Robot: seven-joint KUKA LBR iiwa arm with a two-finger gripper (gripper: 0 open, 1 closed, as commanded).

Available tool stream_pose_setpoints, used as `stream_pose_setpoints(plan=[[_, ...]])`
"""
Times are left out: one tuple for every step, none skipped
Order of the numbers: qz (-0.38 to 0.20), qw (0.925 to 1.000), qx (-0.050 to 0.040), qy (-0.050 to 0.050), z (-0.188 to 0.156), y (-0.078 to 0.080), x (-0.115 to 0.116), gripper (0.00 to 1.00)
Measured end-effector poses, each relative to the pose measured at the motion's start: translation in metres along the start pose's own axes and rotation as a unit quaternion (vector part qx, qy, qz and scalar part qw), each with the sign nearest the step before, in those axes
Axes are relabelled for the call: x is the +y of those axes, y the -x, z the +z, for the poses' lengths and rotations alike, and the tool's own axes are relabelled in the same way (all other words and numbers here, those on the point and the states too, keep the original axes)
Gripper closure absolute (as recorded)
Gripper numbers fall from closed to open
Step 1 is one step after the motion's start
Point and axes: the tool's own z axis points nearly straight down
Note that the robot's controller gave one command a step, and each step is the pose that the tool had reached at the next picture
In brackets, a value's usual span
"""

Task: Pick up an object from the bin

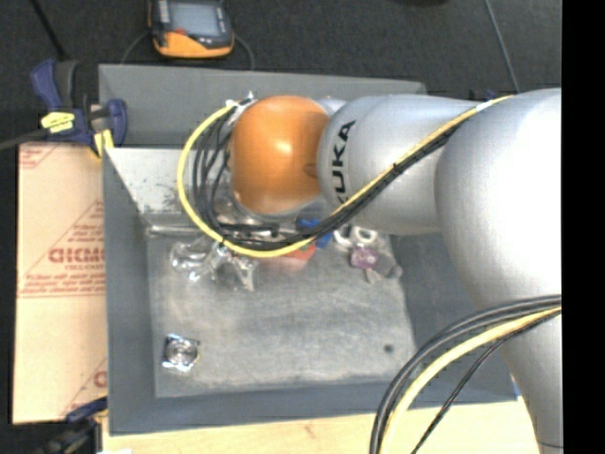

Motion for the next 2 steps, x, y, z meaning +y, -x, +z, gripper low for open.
stream_pose_setpoints(plan=[[-0.002,1.0,-0.003,-0.004,-0.077,0.002,0.023,1.0],[0.09,0.9959,-0.0027,-0.001,-0.079,0.038,0.055,1.0]])
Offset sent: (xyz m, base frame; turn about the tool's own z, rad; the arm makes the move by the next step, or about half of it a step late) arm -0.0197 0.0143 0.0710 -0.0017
